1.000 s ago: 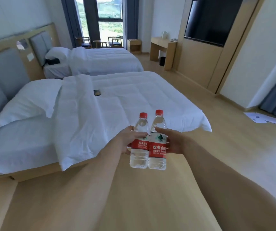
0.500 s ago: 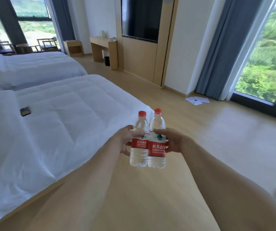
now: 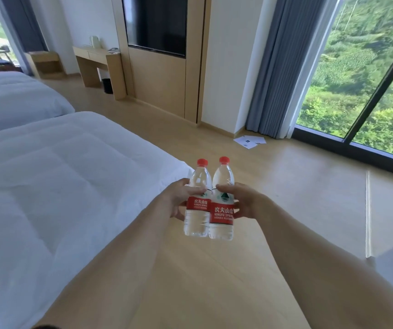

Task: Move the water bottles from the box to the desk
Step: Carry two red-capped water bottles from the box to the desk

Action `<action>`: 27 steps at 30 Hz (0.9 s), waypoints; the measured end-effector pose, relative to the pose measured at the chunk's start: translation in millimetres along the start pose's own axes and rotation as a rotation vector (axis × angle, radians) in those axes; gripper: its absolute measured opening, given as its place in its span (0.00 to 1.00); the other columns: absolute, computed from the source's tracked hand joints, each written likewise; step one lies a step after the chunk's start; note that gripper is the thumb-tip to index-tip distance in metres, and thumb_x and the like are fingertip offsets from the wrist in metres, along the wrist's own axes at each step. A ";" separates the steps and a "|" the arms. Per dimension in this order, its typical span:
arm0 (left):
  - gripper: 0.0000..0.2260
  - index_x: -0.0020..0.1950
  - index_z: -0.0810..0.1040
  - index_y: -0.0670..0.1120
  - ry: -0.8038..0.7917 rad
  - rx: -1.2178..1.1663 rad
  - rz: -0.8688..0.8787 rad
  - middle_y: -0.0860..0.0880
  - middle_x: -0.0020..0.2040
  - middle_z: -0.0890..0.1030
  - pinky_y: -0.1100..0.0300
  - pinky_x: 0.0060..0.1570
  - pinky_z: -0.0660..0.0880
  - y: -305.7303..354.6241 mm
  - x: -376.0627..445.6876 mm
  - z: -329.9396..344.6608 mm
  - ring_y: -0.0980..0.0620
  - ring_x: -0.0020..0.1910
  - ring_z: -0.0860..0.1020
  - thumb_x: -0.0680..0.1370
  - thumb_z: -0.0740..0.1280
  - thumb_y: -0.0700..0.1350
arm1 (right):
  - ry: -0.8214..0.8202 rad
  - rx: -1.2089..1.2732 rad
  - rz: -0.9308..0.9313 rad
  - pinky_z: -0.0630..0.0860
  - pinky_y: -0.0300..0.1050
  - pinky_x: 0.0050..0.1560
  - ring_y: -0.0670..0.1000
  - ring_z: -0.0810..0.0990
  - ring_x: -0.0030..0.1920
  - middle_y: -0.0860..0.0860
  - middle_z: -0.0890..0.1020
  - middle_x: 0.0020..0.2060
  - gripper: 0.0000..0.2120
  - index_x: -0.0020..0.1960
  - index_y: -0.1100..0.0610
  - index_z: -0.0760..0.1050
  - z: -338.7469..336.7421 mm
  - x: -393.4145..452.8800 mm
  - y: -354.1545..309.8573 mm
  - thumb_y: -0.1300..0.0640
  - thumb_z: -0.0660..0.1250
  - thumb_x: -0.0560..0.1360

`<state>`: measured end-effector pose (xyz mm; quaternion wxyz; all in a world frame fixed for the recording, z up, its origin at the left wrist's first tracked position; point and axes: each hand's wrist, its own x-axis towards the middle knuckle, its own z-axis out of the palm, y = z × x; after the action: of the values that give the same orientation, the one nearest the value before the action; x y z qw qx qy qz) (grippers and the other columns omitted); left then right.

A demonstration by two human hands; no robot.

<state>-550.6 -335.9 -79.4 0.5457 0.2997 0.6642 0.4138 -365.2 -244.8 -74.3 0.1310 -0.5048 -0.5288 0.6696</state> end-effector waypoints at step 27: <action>0.16 0.59 0.77 0.54 -0.057 0.111 0.005 0.46 0.53 0.85 0.31 0.51 0.78 194.1 378.1 31.9 0.44 0.53 0.83 0.74 0.76 0.51 | 0.067 0.089 0.053 0.82 0.57 0.47 0.59 0.83 0.49 0.58 0.83 0.54 0.22 0.64 0.56 0.73 -187.4 330.0 -169.3 0.50 0.73 0.74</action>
<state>-614.8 85.3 -91.5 0.5458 0.3427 0.6696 0.3692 -423.7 166.0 -96.5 0.1534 -0.5342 -0.4803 0.6785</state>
